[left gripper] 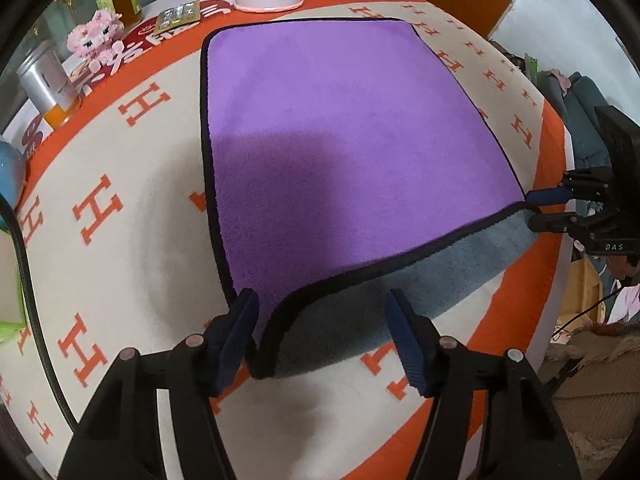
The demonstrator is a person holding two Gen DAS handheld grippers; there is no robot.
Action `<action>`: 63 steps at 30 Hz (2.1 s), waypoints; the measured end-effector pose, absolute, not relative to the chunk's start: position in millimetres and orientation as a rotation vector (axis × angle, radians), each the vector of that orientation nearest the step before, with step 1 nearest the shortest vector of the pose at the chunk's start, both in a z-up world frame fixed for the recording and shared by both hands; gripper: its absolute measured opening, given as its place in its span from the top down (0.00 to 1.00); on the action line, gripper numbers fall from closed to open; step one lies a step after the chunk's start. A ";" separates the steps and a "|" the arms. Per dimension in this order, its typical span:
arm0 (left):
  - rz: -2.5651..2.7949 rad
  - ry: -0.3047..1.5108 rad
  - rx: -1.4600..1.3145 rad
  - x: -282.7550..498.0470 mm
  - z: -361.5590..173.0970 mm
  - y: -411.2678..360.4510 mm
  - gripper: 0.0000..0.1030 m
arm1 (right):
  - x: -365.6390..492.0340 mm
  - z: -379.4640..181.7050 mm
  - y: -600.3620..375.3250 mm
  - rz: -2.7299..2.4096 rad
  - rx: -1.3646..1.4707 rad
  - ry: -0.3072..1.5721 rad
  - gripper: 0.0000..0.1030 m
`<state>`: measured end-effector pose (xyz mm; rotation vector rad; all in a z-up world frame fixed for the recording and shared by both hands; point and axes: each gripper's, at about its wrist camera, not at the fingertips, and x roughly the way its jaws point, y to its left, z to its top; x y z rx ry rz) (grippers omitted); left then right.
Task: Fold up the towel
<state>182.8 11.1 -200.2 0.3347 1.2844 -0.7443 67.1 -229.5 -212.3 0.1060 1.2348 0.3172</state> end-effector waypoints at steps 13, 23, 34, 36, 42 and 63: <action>-0.758 1.331 0.301 193.2 -204.7 27.1 0.48 | 68.6 -213.5 -228.0 0.360 0.062 1.249 0.83; -0.786 1.345 0.343 191.8 -205.2 25.2 0.70 | 65.9 -213.3 -224.6 0.337 0.020 1.234 0.91; -0.736 1.274 0.419 182.9 -192.5 20.6 0.95 | 59.0 -202.8 -222.9 0.312 0.013 1.201 0.95; -0.718 1.245 0.439 179.6 -185.9 18.5 0.95 | 57.6 -197.9 -224.2 0.305 0.024 1.189 0.96; -0.651 1.142 0.423 186.6 -152.0 9.8 0.95 | 59.6 -178.9 -231.3 0.258 0.042 1.139 0.96; -0.356 0.995 0.375 349.1 -131.4 -93.0 0.95 | 217.7 -120.5 -303.0 -0.008 0.088 0.961 0.96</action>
